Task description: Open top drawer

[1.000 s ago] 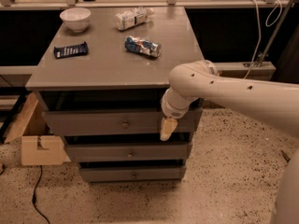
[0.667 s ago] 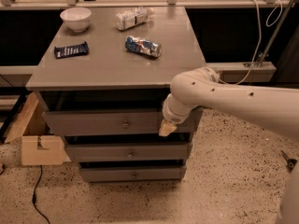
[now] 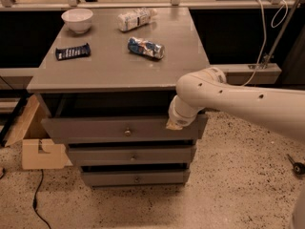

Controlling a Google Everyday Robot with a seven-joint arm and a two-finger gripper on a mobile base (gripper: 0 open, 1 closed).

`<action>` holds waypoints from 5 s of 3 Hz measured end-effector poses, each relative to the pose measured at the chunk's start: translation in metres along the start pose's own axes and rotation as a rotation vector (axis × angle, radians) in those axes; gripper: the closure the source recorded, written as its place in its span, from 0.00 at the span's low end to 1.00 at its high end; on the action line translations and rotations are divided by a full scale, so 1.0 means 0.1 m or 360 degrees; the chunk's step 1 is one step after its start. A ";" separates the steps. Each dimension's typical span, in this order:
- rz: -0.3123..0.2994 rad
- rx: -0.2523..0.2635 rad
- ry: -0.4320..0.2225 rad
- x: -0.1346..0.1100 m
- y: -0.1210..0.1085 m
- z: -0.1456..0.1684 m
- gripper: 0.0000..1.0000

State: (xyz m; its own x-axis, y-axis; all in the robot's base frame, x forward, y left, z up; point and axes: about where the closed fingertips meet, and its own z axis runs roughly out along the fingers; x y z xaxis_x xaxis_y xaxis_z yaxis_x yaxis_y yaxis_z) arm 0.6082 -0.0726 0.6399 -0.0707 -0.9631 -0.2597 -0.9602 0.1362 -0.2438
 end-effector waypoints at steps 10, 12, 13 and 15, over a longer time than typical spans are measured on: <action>-0.0247 -0.0376 -0.0036 0.23 0.28 -0.13 0.19; -0.0241 -0.0417 -0.0053 0.27 0.37 -0.13 0.65; -0.0240 -0.0417 -0.0053 0.26 0.36 -0.19 0.89; -0.0207 -0.0385 -0.0075 0.19 0.37 -0.30 0.81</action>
Offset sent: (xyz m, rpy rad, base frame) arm 0.0003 0.0003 0.0037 0.0000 0.0000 0.0000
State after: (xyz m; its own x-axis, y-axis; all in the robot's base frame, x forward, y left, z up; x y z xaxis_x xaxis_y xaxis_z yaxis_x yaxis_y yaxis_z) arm 0.5631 -0.0925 0.6544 0.0643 -0.9562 -0.2856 -0.9974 -0.0525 -0.0489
